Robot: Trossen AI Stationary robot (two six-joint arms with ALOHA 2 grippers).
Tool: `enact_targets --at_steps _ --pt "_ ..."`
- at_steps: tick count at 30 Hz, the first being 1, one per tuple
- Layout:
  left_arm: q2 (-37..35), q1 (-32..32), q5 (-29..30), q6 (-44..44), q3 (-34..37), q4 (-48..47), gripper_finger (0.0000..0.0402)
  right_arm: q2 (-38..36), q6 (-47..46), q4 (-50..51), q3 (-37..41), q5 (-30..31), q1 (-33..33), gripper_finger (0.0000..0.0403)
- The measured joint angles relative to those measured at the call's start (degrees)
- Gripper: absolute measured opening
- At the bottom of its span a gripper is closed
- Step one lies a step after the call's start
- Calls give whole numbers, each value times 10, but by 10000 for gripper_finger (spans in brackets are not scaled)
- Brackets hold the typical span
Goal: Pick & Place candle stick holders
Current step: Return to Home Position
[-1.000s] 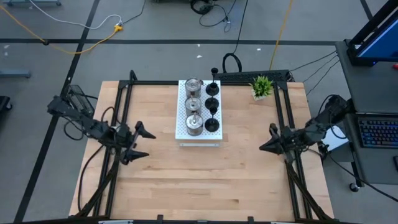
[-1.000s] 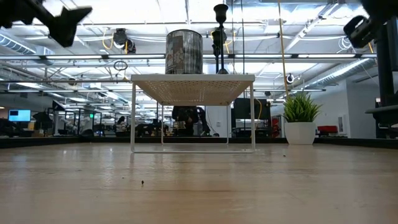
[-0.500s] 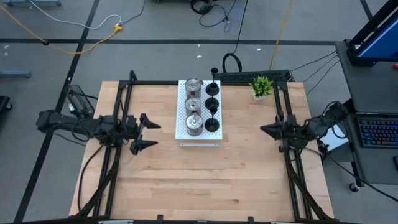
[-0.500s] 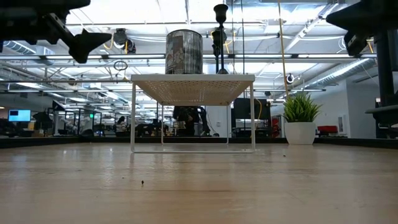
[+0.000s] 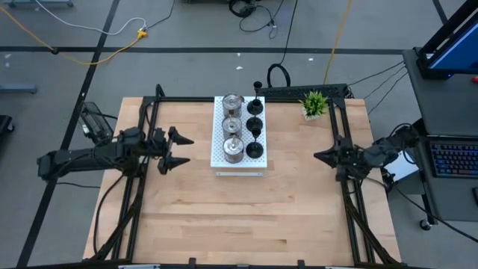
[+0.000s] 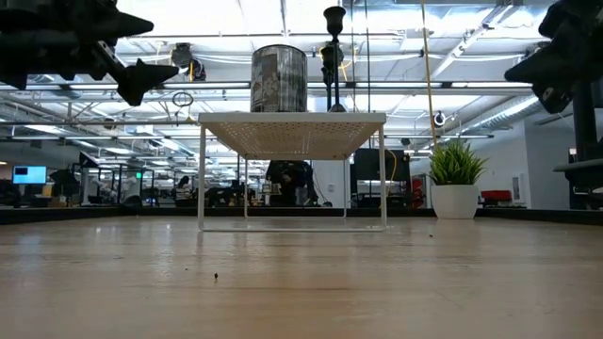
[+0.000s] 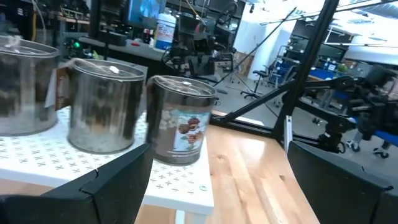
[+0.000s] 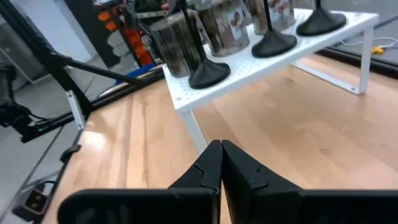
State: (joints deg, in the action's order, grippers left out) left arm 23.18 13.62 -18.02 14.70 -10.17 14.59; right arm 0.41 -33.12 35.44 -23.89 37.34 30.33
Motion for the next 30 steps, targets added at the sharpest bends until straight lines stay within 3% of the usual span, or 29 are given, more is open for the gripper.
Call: enact_targets --at_steps 5,14,30 --pt "1 25 -9 -7 0 -5 379 2 -9 -49 41 1 0 0" --pt "-11 13 -4 -22 0 -26 379 1 -15 -144 122 17 0 0" --pt "-229 15 6 -48 -1 -194 379 -2 46 -169 94 14 0 0"
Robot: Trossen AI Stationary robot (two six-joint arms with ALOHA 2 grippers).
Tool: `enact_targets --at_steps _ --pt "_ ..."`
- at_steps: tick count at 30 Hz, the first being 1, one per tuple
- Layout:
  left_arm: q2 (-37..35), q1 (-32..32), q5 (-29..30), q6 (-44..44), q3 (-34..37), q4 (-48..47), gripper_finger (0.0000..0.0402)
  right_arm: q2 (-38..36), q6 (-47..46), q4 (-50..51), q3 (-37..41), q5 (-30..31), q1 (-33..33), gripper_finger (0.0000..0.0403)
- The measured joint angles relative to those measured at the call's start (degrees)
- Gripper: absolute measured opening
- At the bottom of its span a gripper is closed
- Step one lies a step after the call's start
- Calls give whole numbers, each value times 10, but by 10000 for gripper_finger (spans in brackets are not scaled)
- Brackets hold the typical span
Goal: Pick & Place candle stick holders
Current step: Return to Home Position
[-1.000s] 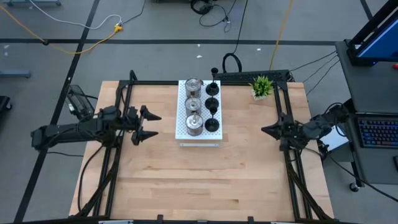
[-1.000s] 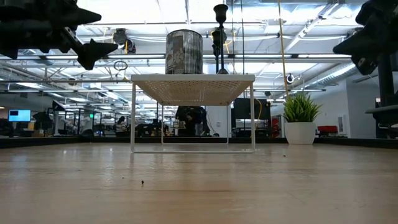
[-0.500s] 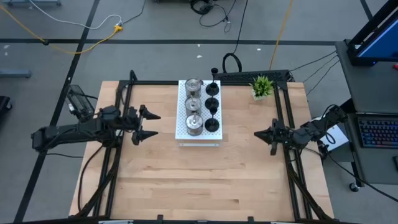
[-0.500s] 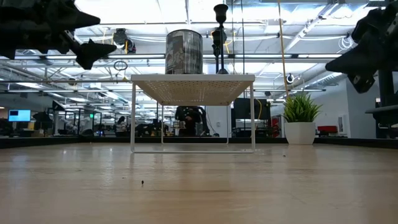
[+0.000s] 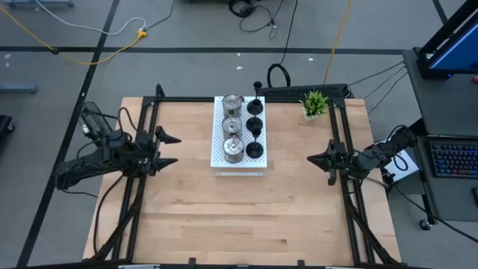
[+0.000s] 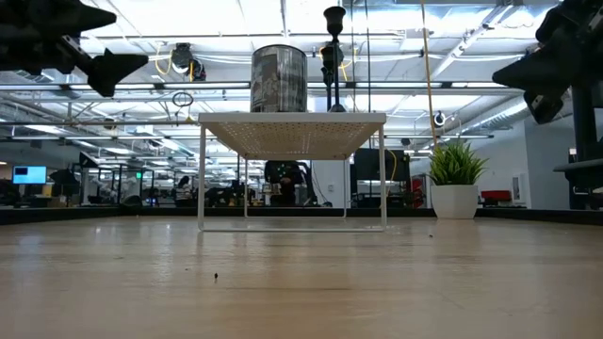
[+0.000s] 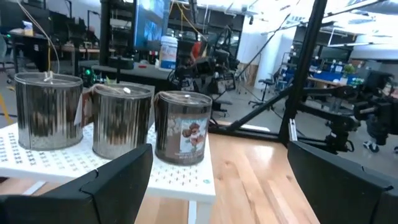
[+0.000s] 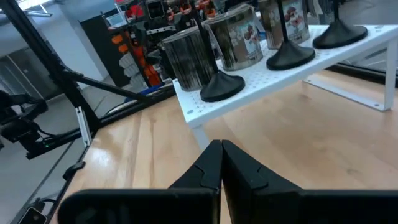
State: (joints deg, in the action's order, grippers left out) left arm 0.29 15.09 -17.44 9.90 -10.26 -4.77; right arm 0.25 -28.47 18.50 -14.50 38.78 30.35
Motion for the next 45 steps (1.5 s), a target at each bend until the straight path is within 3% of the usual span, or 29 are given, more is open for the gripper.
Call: enact_targets --at_steps 8,15,22,29,40,45 --pt "0 -23 0 3 23 0 379 0 9 7 0 2 0 0" --pt "0 -52 28 13 95 112 379 0 7 16 0 16 0 0" --pt "0 -62 60 13 93 94 379 0 17 -3 0 15 0 0" --pt "0 -62 61 13 93 83 379 0 122 -59 0 -103 0 0" --pt "1 -62 106 30 93 64 379 0 82 -53 24 -184 0 0" --pt "1 -62 106 28 93 63 379 1 92 -121 68 -213 0 0"
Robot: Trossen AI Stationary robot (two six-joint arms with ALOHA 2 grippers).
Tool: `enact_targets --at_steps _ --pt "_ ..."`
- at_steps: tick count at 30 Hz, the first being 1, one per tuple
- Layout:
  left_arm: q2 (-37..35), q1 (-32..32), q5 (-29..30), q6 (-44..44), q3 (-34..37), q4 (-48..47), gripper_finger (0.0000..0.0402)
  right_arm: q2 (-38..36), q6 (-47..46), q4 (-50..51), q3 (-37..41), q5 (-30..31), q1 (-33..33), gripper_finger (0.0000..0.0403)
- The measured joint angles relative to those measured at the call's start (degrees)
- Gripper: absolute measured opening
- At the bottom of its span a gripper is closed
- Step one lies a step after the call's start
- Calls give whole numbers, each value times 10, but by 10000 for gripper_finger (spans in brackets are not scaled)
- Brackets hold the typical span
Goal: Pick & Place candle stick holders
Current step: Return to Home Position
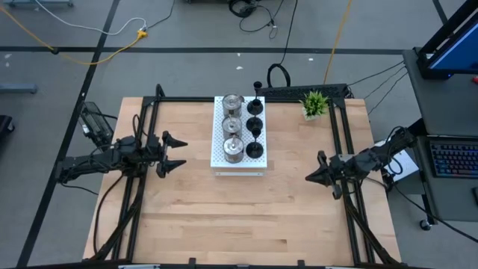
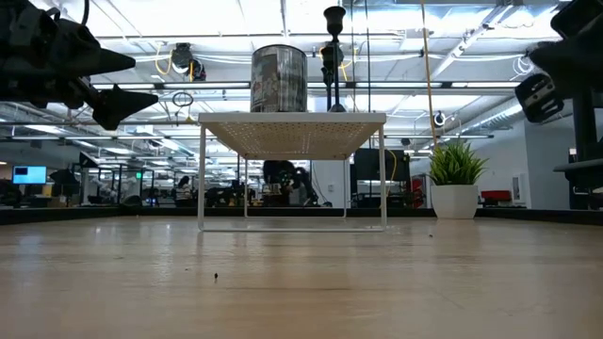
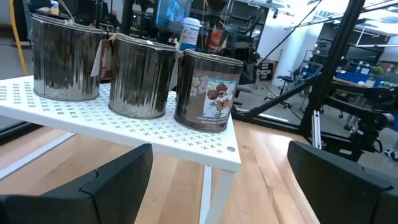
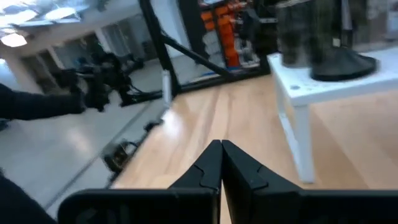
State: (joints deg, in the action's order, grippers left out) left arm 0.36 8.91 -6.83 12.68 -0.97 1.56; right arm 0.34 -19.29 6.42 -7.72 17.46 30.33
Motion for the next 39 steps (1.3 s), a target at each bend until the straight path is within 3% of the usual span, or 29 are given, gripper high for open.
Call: enact_targets --at_steps 12,39 --pt "0 0 0 -3 0 0 379 -1 50 -26 10 -27 0 0" --pt "0 0 -1 -2 0 0 379 0 20 -24 12 -26 0 0"
